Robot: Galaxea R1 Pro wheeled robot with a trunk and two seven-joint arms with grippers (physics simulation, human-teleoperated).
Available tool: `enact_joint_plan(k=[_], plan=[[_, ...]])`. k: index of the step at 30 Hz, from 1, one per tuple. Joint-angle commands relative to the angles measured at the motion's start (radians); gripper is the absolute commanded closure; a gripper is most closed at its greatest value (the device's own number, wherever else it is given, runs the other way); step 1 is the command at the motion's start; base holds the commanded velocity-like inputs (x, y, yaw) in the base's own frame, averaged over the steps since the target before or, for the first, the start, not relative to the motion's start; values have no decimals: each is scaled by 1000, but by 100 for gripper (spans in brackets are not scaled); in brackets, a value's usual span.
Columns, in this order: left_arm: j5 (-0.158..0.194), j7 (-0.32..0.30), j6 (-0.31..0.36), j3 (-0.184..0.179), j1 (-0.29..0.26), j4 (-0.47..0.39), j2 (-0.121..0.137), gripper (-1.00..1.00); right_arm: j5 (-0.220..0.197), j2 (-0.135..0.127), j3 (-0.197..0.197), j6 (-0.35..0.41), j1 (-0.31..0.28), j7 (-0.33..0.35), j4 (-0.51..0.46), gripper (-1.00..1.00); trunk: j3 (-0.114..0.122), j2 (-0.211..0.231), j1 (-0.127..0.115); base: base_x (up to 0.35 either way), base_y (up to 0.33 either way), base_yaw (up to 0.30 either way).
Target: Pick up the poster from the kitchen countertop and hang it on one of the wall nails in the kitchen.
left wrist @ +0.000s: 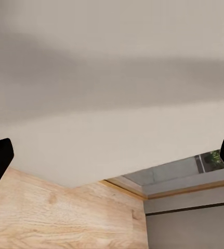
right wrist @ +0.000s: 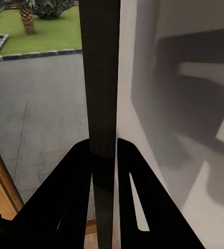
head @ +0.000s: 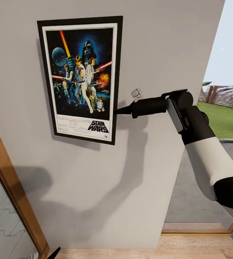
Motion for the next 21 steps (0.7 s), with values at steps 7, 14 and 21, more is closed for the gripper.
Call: enact_joint_plan(k=[7, 14, 21], plan=[[6, -1, -8, -8, 0, 0, 0, -100, -4, -1, 2, 5, -1, 0, 0, 100, 0, -1, 0, 0, 0, 0], [6, -1, -9, -8, 1, 0, 1, -100, -4, -1, 2, 5, -1, -1, 0, 100, 0, -1, 0, 0, 0, 0], [6, -1, -9, -8, 1, -1, 2, -100, -4, -1, 2, 4, -1, -2, 0, 100, 0, -1, 0, 0, 0, 0]])
